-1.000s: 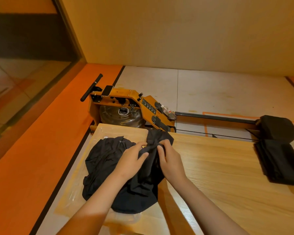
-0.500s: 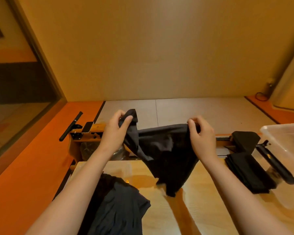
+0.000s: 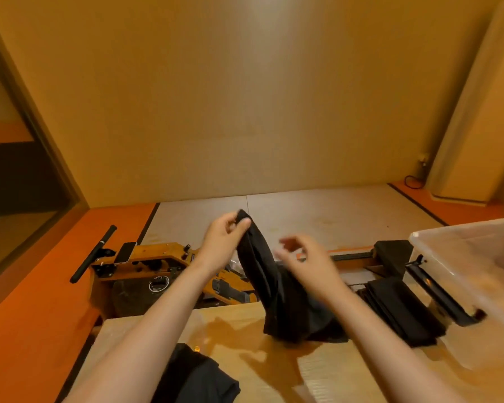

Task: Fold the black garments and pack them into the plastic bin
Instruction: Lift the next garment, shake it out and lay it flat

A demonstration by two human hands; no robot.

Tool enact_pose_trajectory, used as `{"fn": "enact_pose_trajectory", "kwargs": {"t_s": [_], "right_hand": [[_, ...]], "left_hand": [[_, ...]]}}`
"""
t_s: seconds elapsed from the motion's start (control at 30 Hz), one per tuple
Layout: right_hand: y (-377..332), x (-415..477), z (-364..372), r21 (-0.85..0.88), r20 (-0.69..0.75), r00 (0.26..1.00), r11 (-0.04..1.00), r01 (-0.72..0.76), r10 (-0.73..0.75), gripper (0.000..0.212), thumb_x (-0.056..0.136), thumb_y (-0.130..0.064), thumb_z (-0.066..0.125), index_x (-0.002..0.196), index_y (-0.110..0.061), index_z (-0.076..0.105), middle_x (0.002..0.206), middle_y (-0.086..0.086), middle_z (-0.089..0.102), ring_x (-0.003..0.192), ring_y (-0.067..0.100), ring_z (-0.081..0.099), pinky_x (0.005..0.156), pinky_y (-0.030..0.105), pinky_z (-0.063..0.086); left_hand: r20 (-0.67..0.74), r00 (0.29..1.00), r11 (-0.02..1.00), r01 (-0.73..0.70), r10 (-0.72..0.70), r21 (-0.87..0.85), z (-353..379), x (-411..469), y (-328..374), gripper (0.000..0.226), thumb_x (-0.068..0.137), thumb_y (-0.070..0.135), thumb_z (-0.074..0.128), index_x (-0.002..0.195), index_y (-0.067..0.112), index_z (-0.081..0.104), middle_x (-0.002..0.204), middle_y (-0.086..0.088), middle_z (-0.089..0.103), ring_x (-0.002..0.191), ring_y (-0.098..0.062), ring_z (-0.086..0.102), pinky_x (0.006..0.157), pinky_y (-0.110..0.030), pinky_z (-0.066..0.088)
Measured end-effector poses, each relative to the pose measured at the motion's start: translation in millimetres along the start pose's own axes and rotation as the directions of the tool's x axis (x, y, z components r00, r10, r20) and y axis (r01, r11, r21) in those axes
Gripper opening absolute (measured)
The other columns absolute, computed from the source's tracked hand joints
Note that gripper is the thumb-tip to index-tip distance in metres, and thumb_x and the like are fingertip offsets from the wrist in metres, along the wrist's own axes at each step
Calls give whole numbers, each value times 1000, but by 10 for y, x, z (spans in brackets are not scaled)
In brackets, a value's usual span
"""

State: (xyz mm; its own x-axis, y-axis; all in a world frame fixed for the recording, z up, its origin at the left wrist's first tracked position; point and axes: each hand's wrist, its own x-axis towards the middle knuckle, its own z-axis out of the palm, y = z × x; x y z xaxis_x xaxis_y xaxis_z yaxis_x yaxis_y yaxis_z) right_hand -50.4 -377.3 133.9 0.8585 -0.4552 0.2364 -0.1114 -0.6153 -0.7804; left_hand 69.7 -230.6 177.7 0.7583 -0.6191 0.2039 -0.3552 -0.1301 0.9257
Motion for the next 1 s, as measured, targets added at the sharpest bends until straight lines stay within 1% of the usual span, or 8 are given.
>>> {"fn": "enact_pose_trajectory", "kwargs": {"t_s": [0.1, 0.27, 0.43, 0.6, 0.73, 0.87, 0.93, 1.0], "right_hand": [[116, -211, 437, -53, 112, 993, 998, -39, 45, 37, 84, -48, 64, 117, -31, 54, 105, -16, 61, 97, 2, 58, 79, 26, 52], [464, -428, 678, -89, -16, 992, 988, -123, 122, 13, 90, -28, 59, 102, -25, 56, 92, -10, 63, 82, 6, 61, 68, 35, 55], [576, -455, 599, -107, -171, 975, 981, -159, 140, 7, 95, -20, 54, 93, -23, 48, 84, -9, 56, 68, 6, 55, 51, 20, 38], [431, -212, 416, 57, -274, 953, 991, -121, 132, 4, 101, -20, 41, 101, -22, 44, 76, 0, 57, 62, 18, 55, 46, 27, 34], [105, 0, 83, 140, -334, 942, 988, 60, -10, 9, 99, -26, 47, 106, -21, 44, 78, -6, 54, 66, 17, 55, 55, 30, 41], [137, -83, -26, -187, -121, 979, 972, 139, -163, 46, 82, -34, 73, 119, -25, 46, 95, -11, 59, 79, 12, 59, 63, 33, 52], [392, -227, 75, -360, 10, 995, 928, 94, -97, 36, 86, -23, 64, 117, -29, 47, 105, -7, 61, 89, 18, 62, 67, 37, 53], [722, -438, 182, -409, 63, 997, 913, -7, 35, 25, 88, -15, 56, 108, -28, 47, 102, -6, 58, 89, 18, 61, 67, 36, 52]], "left_hand": [[75, 996, 999, 43, -41, -21, 232, -116, -122, 16, 101, 21, 47, 105, 16, 61, 96, 3, 68, 93, -7, 66, 67, -13, 49], [17, 999, 998, 34, -33, -52, 136, -93, -55, 19, 102, 20, 43, 112, 15, 58, 103, 6, 64, 99, -1, 59, 69, -4, 46], [-108, 994, 995, 7, -19, -104, -115, -45, -4, 18, 102, 20, 42, 102, 26, 59, 101, 7, 65, 96, 0, 62, 79, -16, 49], [-196, 980, 993, -59, 39, -101, -351, -14, 62, 19, 102, 19, 42, 97, 20, 61, 90, 7, 64, 81, 5, 62, 78, -23, 49], [-278, 959, 987, -99, 60, -130, -536, 50, 222, 23, 103, 20, 40, 94, 23, 60, 89, 8, 61, 79, 1, 59, 76, -24, 46], [-327, 945, 985, -82, 29, -150, -642, 85, 229, 24, 104, 20, 38, 92, 22, 58, 89, 6, 59, 84, -7, 55, 74, -25, 43], [-345, 938, 988, -39, -15, -151, -660, 64, 94, 24, 104, 21, 38, 93, 19, 59, 89, 4, 58, 87, -12, 55, 74, -27, 41], [-385, 918, 986, 36, -96, -161, -673, 3, -134, 25, 104, 23, 37, 106, 12, 59, 98, 2, 58, 98, -16, 54, 78, -28, 41]]}}
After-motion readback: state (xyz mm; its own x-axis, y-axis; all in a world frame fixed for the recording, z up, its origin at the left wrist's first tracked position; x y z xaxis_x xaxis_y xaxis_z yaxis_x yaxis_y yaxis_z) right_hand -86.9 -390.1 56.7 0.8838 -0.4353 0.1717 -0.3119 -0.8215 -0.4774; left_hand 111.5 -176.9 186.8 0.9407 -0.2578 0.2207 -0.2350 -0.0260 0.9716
